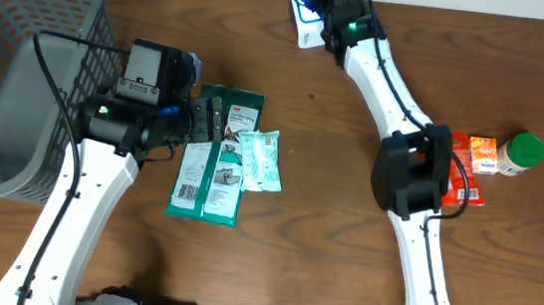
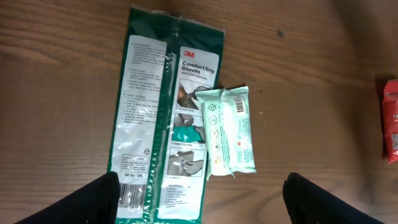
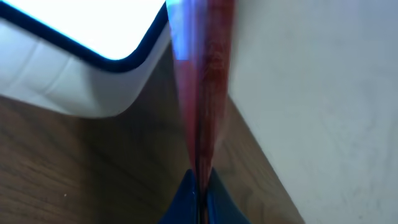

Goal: Scan the item barcode
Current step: 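Hold the red stick packet under the white scanner with right gripper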

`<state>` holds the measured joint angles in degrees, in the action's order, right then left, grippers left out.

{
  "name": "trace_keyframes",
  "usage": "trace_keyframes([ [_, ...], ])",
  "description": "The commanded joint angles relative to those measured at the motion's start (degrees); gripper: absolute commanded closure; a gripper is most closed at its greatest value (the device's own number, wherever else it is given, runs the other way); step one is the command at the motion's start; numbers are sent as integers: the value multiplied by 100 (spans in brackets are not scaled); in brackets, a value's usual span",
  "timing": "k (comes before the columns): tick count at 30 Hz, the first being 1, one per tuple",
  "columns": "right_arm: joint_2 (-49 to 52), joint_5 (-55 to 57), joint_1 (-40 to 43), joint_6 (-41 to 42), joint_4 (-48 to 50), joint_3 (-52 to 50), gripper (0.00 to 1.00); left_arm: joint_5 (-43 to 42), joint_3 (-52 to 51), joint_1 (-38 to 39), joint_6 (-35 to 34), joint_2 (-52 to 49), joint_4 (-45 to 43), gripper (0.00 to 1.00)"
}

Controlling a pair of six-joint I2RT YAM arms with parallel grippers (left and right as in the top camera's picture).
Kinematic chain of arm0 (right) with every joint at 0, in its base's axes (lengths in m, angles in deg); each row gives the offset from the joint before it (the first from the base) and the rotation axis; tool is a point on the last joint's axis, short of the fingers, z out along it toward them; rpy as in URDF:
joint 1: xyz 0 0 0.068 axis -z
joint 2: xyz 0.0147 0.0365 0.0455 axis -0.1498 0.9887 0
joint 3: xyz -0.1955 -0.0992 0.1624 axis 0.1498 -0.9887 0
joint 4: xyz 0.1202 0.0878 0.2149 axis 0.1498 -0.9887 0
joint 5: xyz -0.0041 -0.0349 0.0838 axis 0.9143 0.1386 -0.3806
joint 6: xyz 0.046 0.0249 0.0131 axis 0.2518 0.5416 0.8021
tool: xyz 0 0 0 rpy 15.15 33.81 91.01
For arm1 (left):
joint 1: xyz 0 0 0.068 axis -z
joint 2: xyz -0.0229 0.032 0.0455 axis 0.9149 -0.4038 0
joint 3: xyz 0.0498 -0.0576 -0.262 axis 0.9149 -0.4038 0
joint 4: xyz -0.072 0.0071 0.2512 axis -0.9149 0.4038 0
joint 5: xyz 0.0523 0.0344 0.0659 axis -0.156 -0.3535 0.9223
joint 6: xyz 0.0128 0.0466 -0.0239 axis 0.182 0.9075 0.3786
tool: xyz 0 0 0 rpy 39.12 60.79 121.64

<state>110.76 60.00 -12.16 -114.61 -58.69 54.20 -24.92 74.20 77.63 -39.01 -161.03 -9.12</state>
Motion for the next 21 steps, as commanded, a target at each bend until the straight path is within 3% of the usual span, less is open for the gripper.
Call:
trace_keyframes([
  [1, 101, 326, 4, -313, 46, 111, 99, -9, -2, -17, 52, -22, 17, 15],
  [21, 109, 1134, -282, -866, 481, 103, 99, -9, -2, -17, 52, -22, 17, 15],
])
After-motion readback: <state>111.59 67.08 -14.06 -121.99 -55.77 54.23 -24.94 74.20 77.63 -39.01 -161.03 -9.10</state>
